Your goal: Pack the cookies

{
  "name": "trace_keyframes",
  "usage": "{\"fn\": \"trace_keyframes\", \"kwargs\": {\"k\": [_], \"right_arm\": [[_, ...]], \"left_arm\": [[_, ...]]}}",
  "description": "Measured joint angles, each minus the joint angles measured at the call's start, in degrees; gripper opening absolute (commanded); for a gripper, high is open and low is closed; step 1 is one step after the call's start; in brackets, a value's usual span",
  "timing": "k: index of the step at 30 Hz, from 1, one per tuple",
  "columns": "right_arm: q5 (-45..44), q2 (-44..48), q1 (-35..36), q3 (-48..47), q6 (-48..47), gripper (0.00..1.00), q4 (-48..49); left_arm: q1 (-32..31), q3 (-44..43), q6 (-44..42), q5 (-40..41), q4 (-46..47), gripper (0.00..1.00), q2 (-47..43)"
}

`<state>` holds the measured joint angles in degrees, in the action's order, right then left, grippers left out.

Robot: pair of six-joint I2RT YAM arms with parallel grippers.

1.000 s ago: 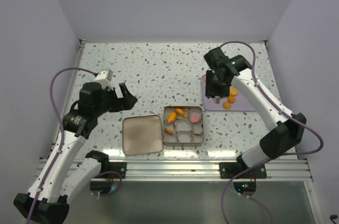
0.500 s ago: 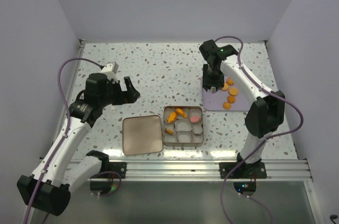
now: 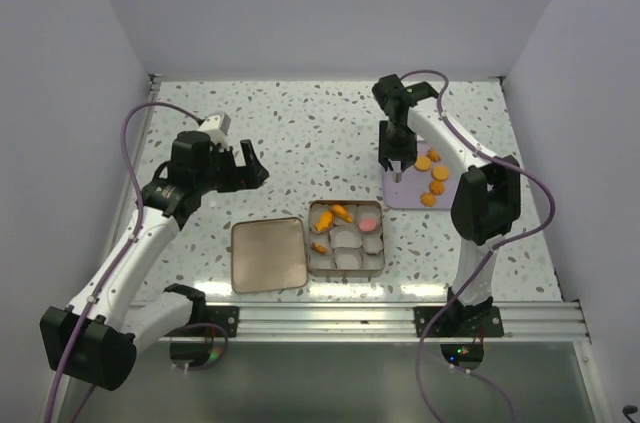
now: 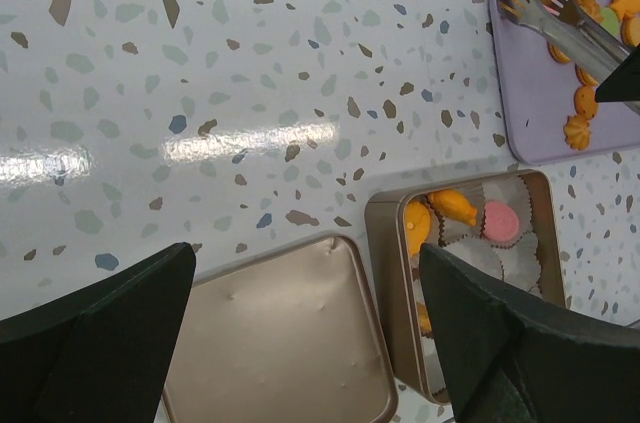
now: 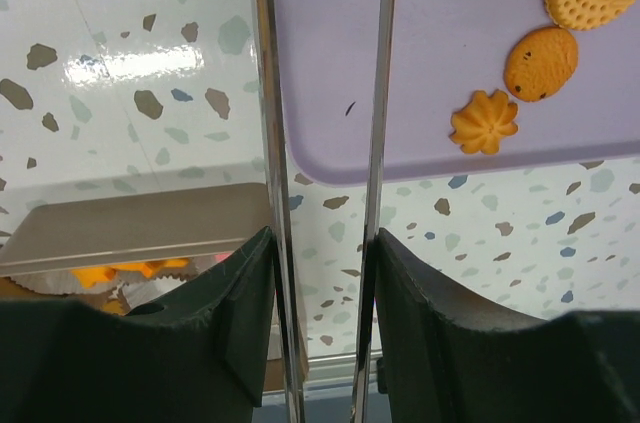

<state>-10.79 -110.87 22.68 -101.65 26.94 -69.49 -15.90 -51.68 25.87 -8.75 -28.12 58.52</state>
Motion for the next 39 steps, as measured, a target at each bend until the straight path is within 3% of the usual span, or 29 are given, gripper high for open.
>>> {"fn": "trace_keyframes", "kwargs": {"k": [21,33,39], "right_arm": [[2.95,-0.02,-1.40,2.12,-0.26,0.38,0.63],[5.01,10.27,-1.64,2.05,0.09,0.37,-0.35],[8.55,18.08,-1.70,7.37,0.72,0.37,0.33]], "left_arm": [[0.00,-0.17,0.07,0.00,0.24,1.00,0.76],[0.00,-0.61,1.14,-0.09,0.17,1.00,-1.70],[0.00,-0.61,2.03,-0.22,-0.35,1.00,-4.72]]}}
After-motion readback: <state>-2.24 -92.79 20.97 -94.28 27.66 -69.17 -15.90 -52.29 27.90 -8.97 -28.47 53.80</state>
